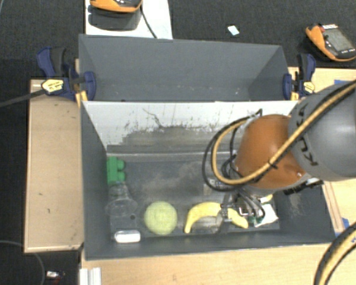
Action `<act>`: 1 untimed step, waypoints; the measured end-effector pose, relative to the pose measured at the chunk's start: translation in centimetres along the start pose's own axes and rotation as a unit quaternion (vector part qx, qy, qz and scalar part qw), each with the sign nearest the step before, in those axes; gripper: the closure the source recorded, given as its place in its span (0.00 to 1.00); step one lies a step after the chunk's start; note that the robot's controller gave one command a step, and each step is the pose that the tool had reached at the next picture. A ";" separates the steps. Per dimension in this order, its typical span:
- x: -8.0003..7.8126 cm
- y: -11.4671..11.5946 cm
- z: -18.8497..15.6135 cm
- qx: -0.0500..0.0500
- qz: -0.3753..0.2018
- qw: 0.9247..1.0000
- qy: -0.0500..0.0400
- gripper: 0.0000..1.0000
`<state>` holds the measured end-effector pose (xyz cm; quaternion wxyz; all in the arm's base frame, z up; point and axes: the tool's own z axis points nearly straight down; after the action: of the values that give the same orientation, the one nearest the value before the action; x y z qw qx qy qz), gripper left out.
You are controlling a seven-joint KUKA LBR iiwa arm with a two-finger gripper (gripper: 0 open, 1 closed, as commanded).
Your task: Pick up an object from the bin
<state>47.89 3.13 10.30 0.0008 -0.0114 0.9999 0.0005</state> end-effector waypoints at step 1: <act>0.2 -1.8 3.2 0.001 -0.008 1.000 -0.009 0.00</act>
Offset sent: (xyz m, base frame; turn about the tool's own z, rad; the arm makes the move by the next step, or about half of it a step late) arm -0.0021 -0.0075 -0.0330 0.0185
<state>47.72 1.36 7.07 0.0101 -0.0194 0.9998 -0.0001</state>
